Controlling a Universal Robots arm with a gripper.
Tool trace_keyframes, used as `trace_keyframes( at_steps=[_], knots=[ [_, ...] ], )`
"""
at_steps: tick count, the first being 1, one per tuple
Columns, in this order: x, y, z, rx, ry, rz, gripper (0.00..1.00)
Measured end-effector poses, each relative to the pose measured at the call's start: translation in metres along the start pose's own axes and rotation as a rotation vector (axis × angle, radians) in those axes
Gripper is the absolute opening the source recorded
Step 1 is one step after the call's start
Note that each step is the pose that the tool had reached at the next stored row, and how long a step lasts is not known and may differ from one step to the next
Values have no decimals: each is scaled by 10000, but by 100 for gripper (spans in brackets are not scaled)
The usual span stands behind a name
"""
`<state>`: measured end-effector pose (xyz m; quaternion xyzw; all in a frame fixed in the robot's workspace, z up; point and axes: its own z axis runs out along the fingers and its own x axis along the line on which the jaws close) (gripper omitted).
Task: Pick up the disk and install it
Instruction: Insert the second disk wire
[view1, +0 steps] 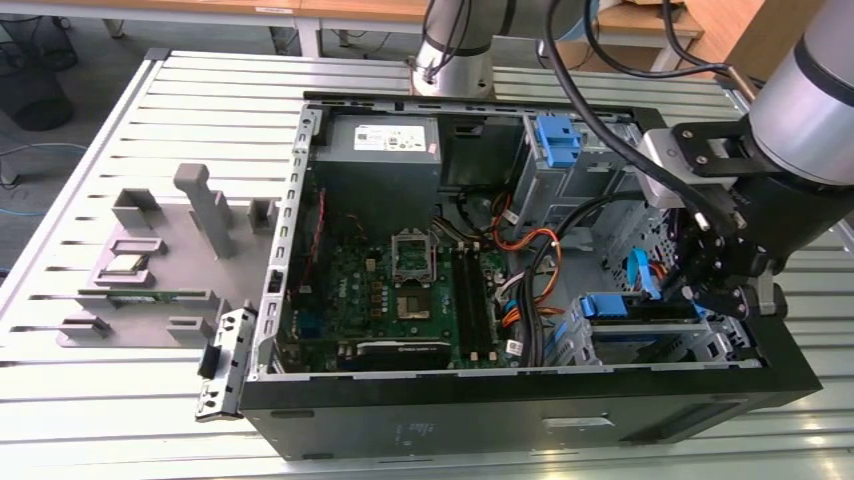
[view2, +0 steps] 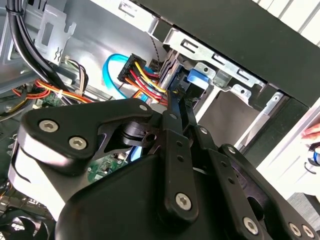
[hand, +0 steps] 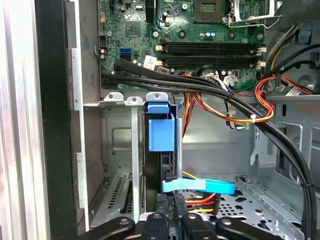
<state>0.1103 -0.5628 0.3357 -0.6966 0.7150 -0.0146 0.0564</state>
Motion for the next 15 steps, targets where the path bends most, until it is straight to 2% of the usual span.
trace_keyframes(
  at_steps=[8,15],
  knots=[
    [-1,-13,1,-1,0,0,18],
    [-13,-18,-29,-17,82,6,18]
  ],
)
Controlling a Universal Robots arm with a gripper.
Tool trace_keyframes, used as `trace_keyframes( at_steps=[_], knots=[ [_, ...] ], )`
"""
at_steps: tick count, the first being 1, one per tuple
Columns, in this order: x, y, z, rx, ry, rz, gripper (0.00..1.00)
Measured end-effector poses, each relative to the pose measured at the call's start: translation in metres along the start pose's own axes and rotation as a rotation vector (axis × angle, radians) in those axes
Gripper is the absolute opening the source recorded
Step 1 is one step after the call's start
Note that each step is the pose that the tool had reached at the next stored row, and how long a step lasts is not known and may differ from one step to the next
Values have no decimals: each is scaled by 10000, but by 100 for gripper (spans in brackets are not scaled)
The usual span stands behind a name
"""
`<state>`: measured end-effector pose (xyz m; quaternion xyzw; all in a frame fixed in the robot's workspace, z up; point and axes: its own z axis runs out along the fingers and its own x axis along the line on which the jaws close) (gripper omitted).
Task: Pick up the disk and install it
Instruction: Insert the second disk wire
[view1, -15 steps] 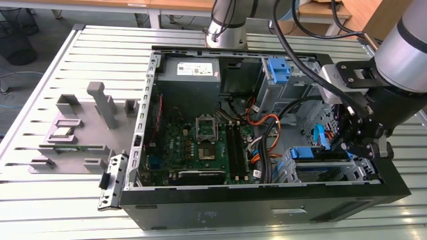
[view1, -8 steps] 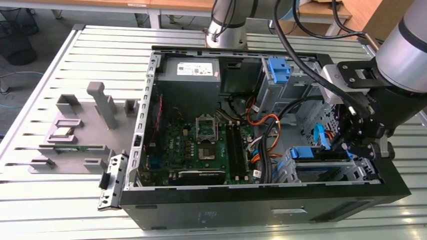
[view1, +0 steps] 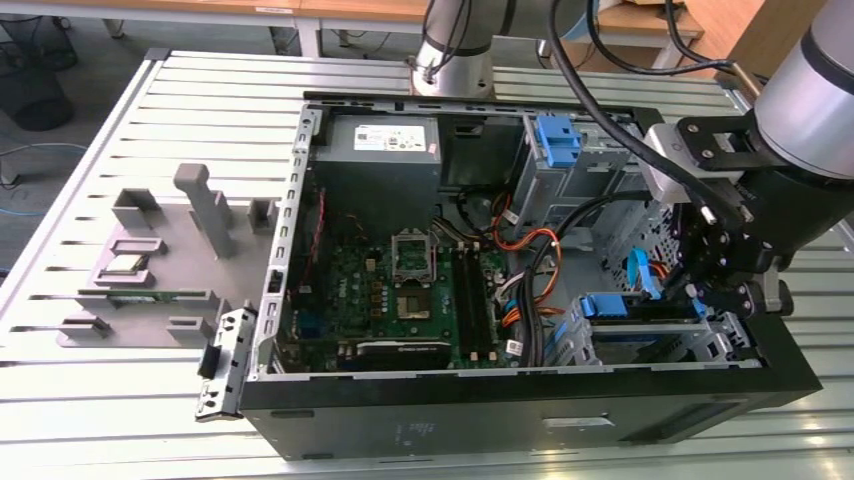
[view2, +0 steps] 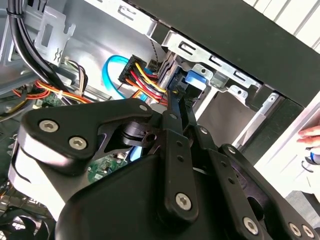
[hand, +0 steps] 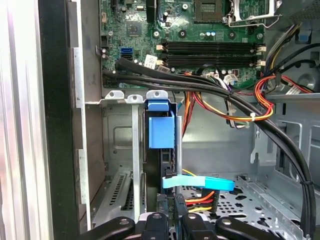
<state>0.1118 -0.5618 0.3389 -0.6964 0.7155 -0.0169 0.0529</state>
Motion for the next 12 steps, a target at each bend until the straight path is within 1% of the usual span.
trace_keyframes(
  at_steps=[2,3,4,5,6,7,12],
  knots=[
    [0,0,-1,0,3,0,18],
    [-1,-1,-2,1,56,-4,18],
    [-2,-1,-2,-1,198,-13,18],
    [-2,-1,-1,-12,311,-19,18],
    [-2,-1,0,-33,387,-24,18],
    [-2,-2,1,-51,423,-27,18],
    [-12,-5,3,-80,426,-25,18]
  ],
)
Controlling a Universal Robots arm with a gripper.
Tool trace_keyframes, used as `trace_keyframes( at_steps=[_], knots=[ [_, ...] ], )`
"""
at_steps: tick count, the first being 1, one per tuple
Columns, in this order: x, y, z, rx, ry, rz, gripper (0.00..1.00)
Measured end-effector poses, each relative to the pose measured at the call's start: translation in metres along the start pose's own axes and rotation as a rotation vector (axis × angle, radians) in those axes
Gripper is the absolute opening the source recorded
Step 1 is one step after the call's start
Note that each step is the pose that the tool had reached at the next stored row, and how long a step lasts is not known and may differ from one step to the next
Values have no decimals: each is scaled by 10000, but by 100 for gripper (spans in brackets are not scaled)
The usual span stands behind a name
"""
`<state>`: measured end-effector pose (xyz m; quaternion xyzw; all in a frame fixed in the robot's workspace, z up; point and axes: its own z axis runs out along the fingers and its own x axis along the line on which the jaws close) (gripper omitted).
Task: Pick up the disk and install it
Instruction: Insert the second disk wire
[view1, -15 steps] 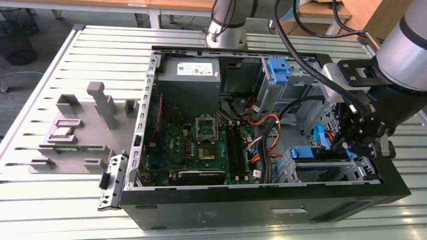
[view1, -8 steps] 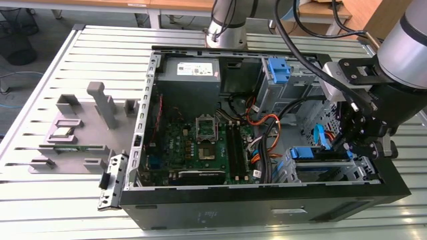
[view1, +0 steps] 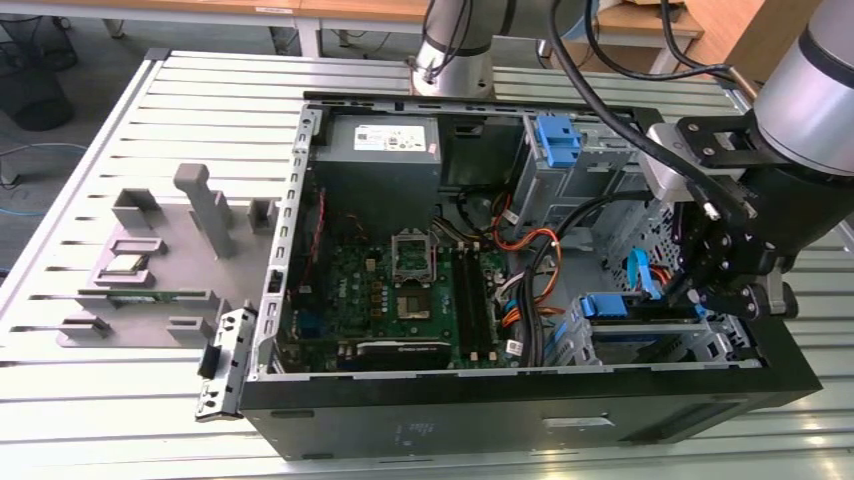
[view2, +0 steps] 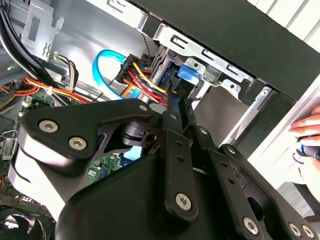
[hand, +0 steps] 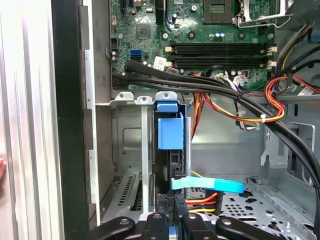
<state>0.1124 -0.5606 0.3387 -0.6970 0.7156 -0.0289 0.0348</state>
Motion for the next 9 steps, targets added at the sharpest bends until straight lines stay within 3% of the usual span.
trace_keyframes(
  at_steps=[9],
  knots=[
    [-35,1,4,-33,1,-1,18]
  ],
)
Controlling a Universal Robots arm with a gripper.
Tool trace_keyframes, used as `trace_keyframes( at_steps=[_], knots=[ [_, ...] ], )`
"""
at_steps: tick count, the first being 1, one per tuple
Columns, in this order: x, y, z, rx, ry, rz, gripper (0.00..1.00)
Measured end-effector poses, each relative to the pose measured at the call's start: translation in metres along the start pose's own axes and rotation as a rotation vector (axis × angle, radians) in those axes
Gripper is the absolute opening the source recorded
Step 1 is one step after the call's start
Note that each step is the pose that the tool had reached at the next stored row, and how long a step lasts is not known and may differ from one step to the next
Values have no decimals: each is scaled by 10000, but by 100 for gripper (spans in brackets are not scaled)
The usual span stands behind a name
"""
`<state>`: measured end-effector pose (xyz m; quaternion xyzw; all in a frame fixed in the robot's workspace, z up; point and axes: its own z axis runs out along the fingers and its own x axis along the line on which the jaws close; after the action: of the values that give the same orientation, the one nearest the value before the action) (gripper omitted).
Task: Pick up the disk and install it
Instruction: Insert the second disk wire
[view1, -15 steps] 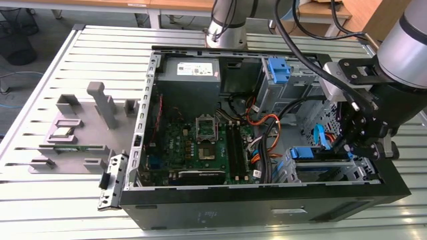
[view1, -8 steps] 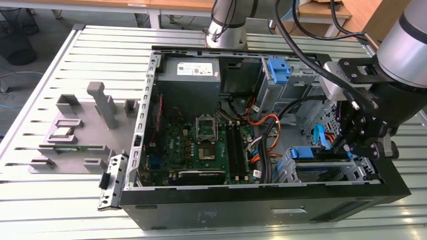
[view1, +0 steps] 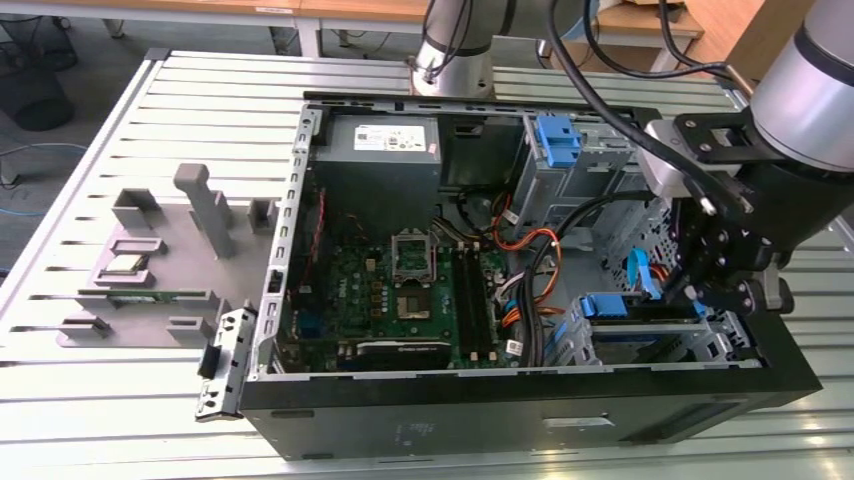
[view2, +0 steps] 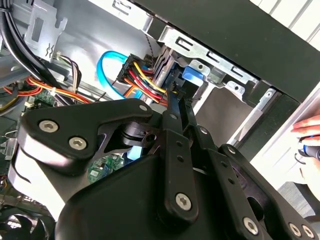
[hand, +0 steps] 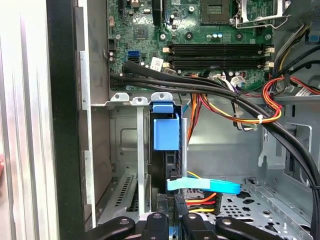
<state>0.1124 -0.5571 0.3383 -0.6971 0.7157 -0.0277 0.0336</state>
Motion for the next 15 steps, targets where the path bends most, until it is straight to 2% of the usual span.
trace_keyframes(
  at_steps=[6,8,12,15],
  knots=[
    [-24,-3,6,-101,35,-3,18],
    [-26,-7,9,-182,49,-2,18],
    [-28,-24,15,-409,117,-6,18],
    [-29,-38,17,-495,119,-6,18]
  ],
)
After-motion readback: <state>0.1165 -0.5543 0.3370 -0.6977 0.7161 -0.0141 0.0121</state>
